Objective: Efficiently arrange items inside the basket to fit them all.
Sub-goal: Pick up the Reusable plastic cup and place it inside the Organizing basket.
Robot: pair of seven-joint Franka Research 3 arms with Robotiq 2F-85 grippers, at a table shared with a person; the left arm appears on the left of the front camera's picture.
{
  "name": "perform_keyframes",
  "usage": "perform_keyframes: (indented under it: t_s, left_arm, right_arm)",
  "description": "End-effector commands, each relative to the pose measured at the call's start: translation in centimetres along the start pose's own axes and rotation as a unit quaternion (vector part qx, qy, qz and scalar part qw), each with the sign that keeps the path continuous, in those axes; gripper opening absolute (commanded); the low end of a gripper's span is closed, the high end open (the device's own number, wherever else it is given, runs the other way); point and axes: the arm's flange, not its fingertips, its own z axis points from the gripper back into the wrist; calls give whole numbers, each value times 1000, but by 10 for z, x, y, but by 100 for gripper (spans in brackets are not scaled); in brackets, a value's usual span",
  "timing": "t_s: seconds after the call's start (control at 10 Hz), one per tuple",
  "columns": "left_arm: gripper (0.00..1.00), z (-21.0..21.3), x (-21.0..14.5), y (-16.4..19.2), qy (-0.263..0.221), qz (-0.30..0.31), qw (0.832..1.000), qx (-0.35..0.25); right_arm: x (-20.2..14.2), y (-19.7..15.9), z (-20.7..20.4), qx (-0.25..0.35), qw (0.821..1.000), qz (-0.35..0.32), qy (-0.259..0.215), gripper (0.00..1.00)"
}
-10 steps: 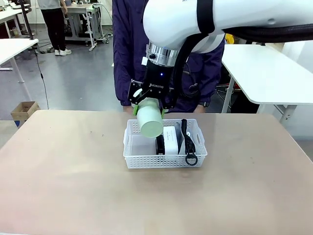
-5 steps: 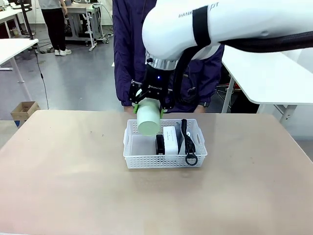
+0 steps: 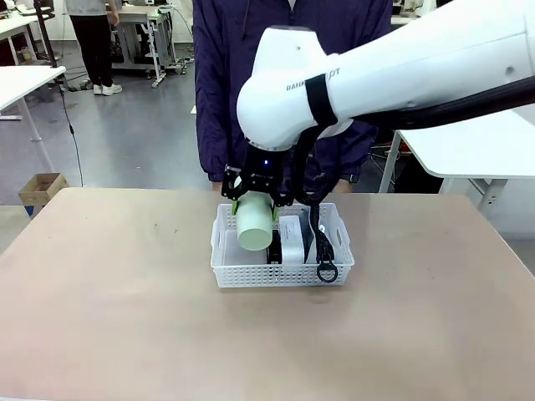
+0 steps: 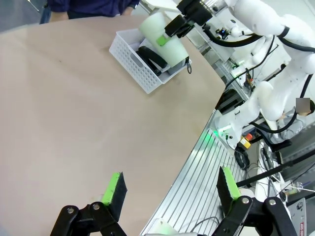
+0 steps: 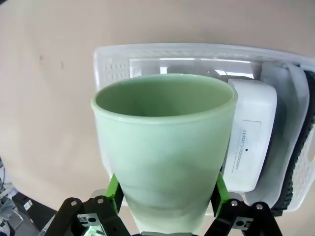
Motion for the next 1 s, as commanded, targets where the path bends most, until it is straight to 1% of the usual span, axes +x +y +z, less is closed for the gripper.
perform_keyframes:
  t_s: [0.0, 0.1, 0.6, 0.9]
  left_arm:
    - [97, 1, 0, -2, -6, -10, 1000, -4]
    - [97, 1, 0, -2, -6, -10, 1000, -4]
    - [97, 1, 0, -2, -6, -10, 1000, -4]
    - [97, 1, 0, -2, -6, -10, 1000, -4]
  right_arm:
    - [2, 5, -12, -19, 1000, -16, -9, 85]
    - [1, 8, -22, -32, 999, -13, -3, 85]
    - [4, 15, -64, -53, 998, -13, 25, 85]
    - [6, 17, -71, -56, 998, -12, 37, 85]
